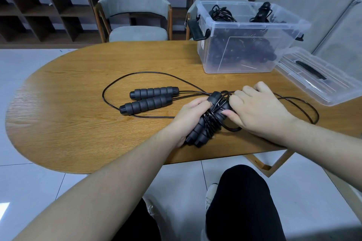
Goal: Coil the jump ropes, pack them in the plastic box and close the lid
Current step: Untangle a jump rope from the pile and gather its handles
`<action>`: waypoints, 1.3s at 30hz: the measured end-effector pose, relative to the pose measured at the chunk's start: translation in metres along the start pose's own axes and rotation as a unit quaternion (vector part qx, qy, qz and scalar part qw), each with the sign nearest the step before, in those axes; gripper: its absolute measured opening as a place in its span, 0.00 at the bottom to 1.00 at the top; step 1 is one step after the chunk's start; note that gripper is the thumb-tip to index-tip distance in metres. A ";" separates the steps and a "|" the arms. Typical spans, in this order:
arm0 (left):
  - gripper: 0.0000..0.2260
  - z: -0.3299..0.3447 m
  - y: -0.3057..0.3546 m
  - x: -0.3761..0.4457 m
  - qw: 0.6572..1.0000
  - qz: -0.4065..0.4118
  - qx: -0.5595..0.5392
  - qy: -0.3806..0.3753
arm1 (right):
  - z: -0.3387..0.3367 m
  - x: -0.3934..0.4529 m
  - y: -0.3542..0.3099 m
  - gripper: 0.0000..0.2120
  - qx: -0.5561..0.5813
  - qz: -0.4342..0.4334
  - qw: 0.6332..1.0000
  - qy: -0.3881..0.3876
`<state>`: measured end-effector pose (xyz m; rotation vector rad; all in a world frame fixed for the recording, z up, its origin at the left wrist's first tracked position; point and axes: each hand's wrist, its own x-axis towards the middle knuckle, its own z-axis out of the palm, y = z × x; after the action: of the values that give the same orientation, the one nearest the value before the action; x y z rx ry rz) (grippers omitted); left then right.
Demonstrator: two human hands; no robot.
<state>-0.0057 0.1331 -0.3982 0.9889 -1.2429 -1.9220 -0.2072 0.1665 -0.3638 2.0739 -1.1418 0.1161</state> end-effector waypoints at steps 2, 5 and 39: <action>0.11 0.001 -0.004 0.002 1.000 0.003 0.010 0.011 | -0.002 -0.003 0.002 0.20 -0.013 -0.023 0.999 -0.019; 0.13 0.002 -0.002 -0.001 0.999 0.013 0.027 0.031 | -0.006 -0.002 0.000 0.17 -0.014 -0.009 1.000 -0.020; 0.11 0.001 0.006 0.007 0.993 -0.056 0.087 -0.061 | -0.019 -0.006 0.016 0.20 0.321 0.183 0.914 -0.167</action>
<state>-0.0093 0.1258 -0.3943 1.0617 -1.4745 -2.0116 -0.2179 0.1776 -0.3436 2.4741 -1.8979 0.3728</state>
